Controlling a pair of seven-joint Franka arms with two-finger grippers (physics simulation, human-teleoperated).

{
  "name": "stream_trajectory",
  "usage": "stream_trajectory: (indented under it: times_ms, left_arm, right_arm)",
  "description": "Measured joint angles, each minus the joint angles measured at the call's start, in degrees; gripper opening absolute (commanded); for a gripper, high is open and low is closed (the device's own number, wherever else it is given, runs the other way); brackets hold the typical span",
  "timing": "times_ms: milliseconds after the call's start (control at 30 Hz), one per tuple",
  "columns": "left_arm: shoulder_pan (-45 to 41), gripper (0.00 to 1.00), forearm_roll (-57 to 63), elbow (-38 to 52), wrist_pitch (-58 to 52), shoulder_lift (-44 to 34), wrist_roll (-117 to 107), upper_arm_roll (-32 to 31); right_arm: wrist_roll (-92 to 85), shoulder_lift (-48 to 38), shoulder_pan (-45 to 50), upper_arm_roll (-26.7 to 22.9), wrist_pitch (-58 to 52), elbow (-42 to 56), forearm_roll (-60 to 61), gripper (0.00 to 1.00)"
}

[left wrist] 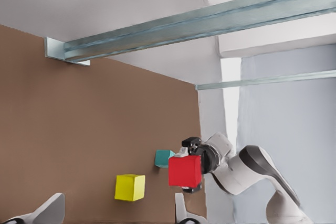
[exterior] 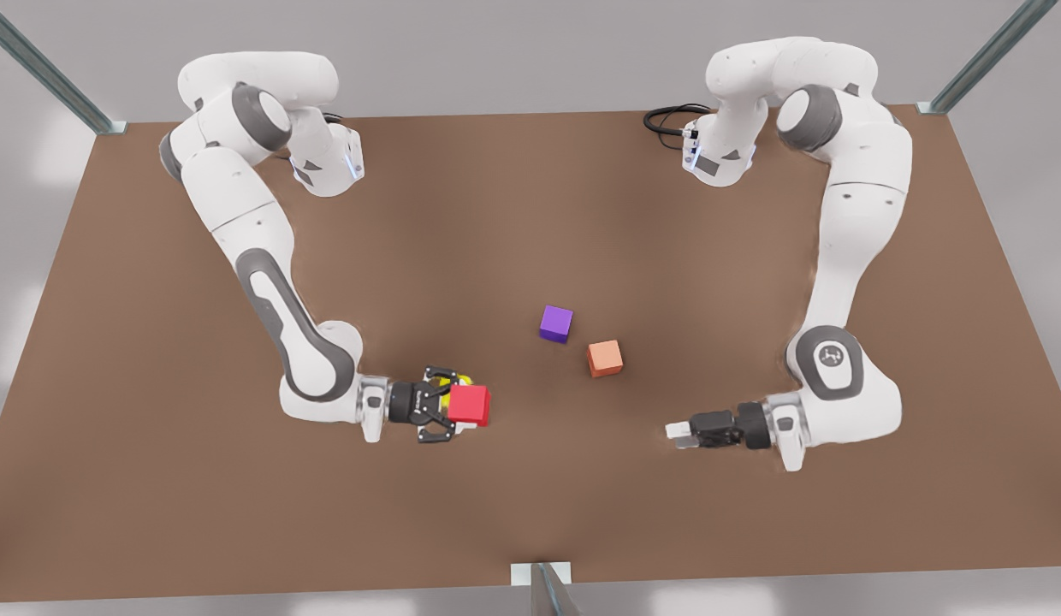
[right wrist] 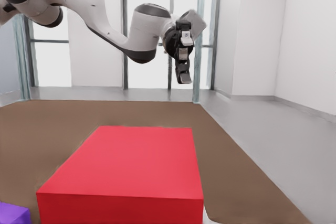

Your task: Pick up red wooden cube and pass to hand red wooden cube and place in blue wooden cube

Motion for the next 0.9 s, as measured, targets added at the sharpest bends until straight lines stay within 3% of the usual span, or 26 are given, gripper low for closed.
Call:
stream_trajectory:
  times_ms: [100, 233, 267, 300, 333, 400, 567, 900]
  left_arm:
    - [-8.3, 1.0, 38.4, 0.4, -14.7, -6.9, -4.5, -3.0]
    - [-7.9, 1.0, 57.3, 0.8, -28.9, -8.4, -9.6, -3.6]
    - [-9.8, 1.0, 57.6, -3.8, -30.2, -13.5, -10.6, 1.6]
    - [-11.8, 1.0, 55.1, -16.3, -28.5, -23.3, -11.2, 8.6]
    - [-12.6, 1.0, 53.2, -20.5, -28.1, -27.6, -11.8, 12.5]
    - [-11.8, 1.0, 50.7, -20.3, -29.3, -29.7, -13.1, 15.5]
    - [-11.0, 1.0, 46.2, -18.8, -31.2, -29.6, -16.7, 16.5]
    - [-9.9, 1.0, 42.4, -18.2, -31.9, -29.2, -21.8, 16.5]
  right_arm:
    - [3.5, -4.9, -6.9, -2.1, -3.7, -0.1, -22.8, 0.64]
    - [15.4, -12.4, -7.5, -4.7, -10.9, -0.6, -52.3, 0.65]
    - [18.9, -13.1, -7.0, -4.8, -12.2, -1.3, -57.9, 0.65]
    - [22.5, -13.9, -6.4, -4.8, -13.1, -2.7, -62.9, 0.65]
    - [26.0, -14.5, -6.1, -4.8, -13.9, -3.8, -67.4, 0.65]
    - [32.7, -15.0, -5.9, -4.9, -14.9, -5.4, -76.3, 0.67]
    - [47.0, -15.6, -5.8, -4.9, -14.5, -8.4, -87.7, 0.67]
    - [67.6, -14.4, -5.2, -4.8, -7.6, -12.9, -91.6, 0.67]
